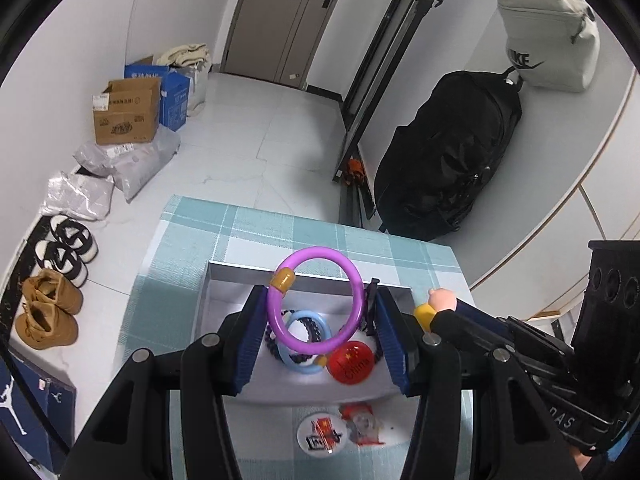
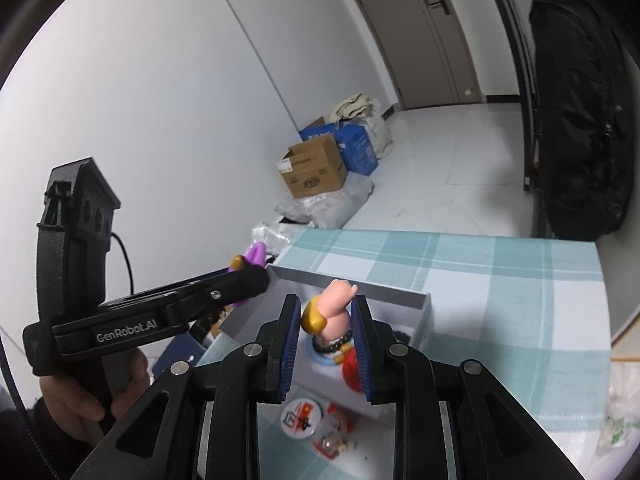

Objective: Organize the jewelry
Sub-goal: 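Carry the purple ring and pig figurine into the box, open both grippers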

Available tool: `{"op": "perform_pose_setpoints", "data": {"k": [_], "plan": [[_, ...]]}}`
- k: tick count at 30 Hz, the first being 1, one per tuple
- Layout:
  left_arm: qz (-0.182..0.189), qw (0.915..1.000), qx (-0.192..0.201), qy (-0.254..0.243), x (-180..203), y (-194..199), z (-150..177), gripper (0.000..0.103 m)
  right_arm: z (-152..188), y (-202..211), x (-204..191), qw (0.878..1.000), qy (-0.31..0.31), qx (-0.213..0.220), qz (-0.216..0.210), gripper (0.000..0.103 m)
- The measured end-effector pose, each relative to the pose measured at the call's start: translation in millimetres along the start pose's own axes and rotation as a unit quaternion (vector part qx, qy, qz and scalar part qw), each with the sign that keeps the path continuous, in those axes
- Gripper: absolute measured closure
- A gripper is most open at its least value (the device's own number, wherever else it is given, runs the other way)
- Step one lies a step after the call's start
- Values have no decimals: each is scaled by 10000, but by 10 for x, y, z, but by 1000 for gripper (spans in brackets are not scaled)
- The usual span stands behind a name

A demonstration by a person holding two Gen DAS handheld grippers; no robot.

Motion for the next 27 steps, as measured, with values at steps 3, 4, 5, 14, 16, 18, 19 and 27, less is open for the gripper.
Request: {"op": "perform_pose_setpoints", "data": {"k": [3,4,5,14,16,18,19,27], "plan": [[89,9998,-132,73,-51,-73,-6,56,0,-89,15,10000,44,-53,-12,78],[120,9997,-166,102,-69,-93,-11,56,-6,-119,28,9999,20,-97,-21,78],[141,9996,-188,124,-75,-98,-28,56,-13,-151,40,9999,3,-120,-58,78],[152,9988,-448,101,-91,-255,-34,55,-89,-301,110,9998,-27,-176,-82,78],[52,9989,-465,-81,-56,-270,-18,55,-94,-334,126,9997,-17,-226,-70,78],[67,9986,-501,-139,-40,-273,-4,55,-82,-355,150,9996,-21,-278,-42,78],[72,9986,-514,-126,-45,-274,-3,55,-76,-366,155,9995,-41,-313,-30,78],[170,9981,-585,94,-107,-297,4,55,-14,-403,180,9987,-28,-500,65,78]]}}
Point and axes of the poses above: each gripper's, at about its wrist camera, not at the fingertips, and y roughly against the way its jaws point, x to its right, z to its underside, the point moved 3 cm from there along -y, roughly the way its jaws point, and after that the axes turned 4 degrees about -y, right-handed, at the moved point
